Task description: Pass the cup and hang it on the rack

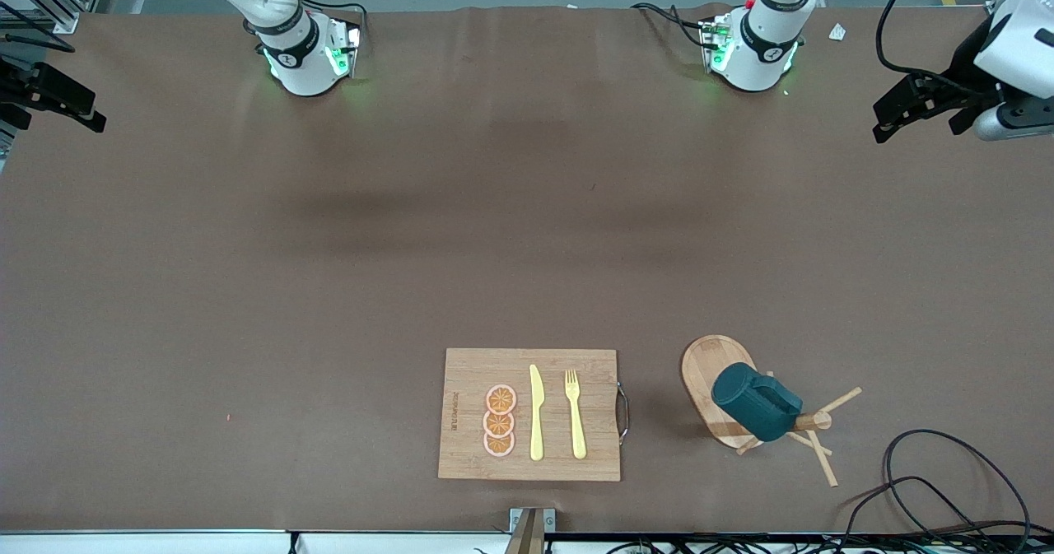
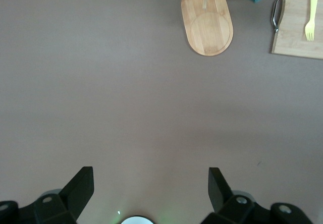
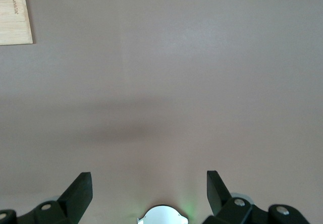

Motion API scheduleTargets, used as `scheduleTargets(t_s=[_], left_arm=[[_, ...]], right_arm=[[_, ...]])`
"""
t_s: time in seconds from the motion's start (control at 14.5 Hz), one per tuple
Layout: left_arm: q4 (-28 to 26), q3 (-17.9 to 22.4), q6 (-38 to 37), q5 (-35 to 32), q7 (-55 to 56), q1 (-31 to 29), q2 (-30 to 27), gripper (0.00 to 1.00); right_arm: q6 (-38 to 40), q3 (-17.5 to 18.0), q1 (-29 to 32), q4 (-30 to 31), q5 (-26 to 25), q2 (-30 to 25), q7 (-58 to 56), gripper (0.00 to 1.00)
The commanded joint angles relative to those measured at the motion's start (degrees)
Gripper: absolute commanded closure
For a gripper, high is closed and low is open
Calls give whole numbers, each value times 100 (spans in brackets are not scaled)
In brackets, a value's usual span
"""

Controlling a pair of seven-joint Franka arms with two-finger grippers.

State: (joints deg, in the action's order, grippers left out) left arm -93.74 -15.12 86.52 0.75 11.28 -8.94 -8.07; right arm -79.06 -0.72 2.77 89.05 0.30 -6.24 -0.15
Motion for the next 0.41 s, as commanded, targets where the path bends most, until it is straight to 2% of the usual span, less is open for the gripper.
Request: scheduleTargets(t_s=[0.0, 0.34], left_arm=[[216, -26, -4, 48, -74, -47, 112, 0], [216, -43, -293, 65, -108, -38, 139, 0]], right_arm=[[119, -24, -40, -72, 84, 26, 94, 0], [224, -42, -145, -81, 84, 26, 173, 0]])
